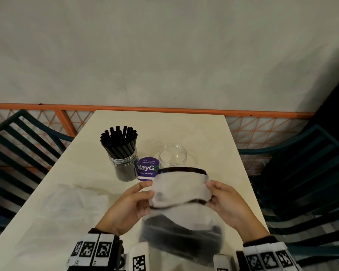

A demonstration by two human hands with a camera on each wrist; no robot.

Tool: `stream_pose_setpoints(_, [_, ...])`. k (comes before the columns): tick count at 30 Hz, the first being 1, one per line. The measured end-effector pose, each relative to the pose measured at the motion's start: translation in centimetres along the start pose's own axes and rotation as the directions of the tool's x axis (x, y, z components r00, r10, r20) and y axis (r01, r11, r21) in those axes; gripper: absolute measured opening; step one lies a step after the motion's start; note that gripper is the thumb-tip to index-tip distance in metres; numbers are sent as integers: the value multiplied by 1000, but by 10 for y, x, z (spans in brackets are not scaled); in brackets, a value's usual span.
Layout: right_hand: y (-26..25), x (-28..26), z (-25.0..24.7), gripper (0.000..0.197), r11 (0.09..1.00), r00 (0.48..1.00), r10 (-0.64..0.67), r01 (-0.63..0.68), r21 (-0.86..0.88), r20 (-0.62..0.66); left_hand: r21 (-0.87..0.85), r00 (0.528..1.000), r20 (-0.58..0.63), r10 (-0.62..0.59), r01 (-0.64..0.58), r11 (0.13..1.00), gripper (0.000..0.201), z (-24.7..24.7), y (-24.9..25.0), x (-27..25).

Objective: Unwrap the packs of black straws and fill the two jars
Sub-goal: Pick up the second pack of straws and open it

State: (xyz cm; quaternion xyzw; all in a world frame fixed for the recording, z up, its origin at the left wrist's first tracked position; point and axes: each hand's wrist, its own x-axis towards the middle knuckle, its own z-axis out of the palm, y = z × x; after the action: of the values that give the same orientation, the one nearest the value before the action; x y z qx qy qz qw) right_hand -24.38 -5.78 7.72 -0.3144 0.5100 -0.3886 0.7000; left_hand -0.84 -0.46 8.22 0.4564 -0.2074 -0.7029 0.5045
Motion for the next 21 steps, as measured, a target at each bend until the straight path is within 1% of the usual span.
stream_pose_setpoints(1, [-2,1,-4,18,982,997,78,-79,171,12,-73,1000,-16,-3,2,997,33,-3,0,1])
stream_pose_setpoints(2, [-4,3,-8,18,945,990,137,-138,298,26,-143,1000,-31,-4,-1,990,34,-7,-1,3])
stream_pose_setpoints(3, [-7,4,-12,17,912,984,169,-175,370,47,-199,1000,-26,1,-6,980,42,-11,-3,5])
stream_pose_setpoints(4, [-9,5,-15,22,893,982,176,-189,408,71,-240,1000,-22,1,-6,971,54,-14,-4,7])
stream_pose_setpoints(5, [-9,6,-17,41,882,982,166,-190,432,92,-286,1000,0,13,-12,958,62,-14,-7,8])
stream_pose_setpoints(6, [-9,6,-19,64,859,981,150,-189,475,119,-330,999,24,26,-17,944,60,-14,-8,8])
stream_pose_setpoints(7, [-7,10,-23,84,829,982,137,-187,527,133,-370,998,51,40,-18,929,52,-13,-10,8])
stream_pose_setpoints(8, [-5,14,-27,99,808,984,121,-175,562,132,-399,996,79,51,-16,917,43,-12,-11,7])
stream_pose_setpoints(9, [-3,18,-30,109,798,987,103,-155,582,122,-418,992,108,57,-7,908,36,-10,-10,5])
stream_pose_setpoints(10, [-2,20,-32,113,790,989,79,-136,598,121,-421,989,137,59,4,907,34,-9,-8,3])
stream_pose_setpoints(11, [0,20,-33,107,781,990,56,-122,612,127,-402,987,150,62,3,916,37,-8,-7,1])
stream_pose_setpoints(12, [2,20,-34,88,784,990,47,-118,610,131,-366,988,136,66,-11,930,43,-9,-6,1])
stream_pose_setpoints(13, [2,16,-31,58,803,990,34,-108,586,135,-306,992,103,78,-43,951,51,-9,-6,1])
stream_pose_setpoints(14, [0,11,-27,32,833,988,14,-95,545,151,-226,995,46,91,-78,971,56,-9,-5,1])
stream_pose_setpoints(15, [-1,6,-22,21,878,987,-8,-70,474,160,-137,993,-15,117,-118,984,56,-7,-4,2])
stream_pose_setpoints(16, [-1,2,-18,23,938,987,-39,-18,347,156,-55,986,-74,152,-156,986,51,-6,-3,2])
stream_pose_setpoints(17, [0,1,-17,34,985,989,-73,51,167,128,13,975,-115,188,-187,982,46,-4,-1,2])
stream_pose_setpoints(18, [1,0,-15,47,992,990,-111,116,-46,86,75,965,-144,221,-212,974,41,-1,1,1])
stream_pose_setpoints(19, [1,-1,-13,53,953,985,-162,172,-249,60,135,951,-170,256,-235,963,40,1,2,0])
stream_pose_setpoints(20, [2,-1,-11,53,888,976,-211,214,-407,54,191,937,-193,291,-255,948,38,4,3,-1])
stream_pose_setpoints(21, [3,0,-10,49,822,966,-255,241,-516,45,239,921,-218,322,-270,933,35,7,3,-2])
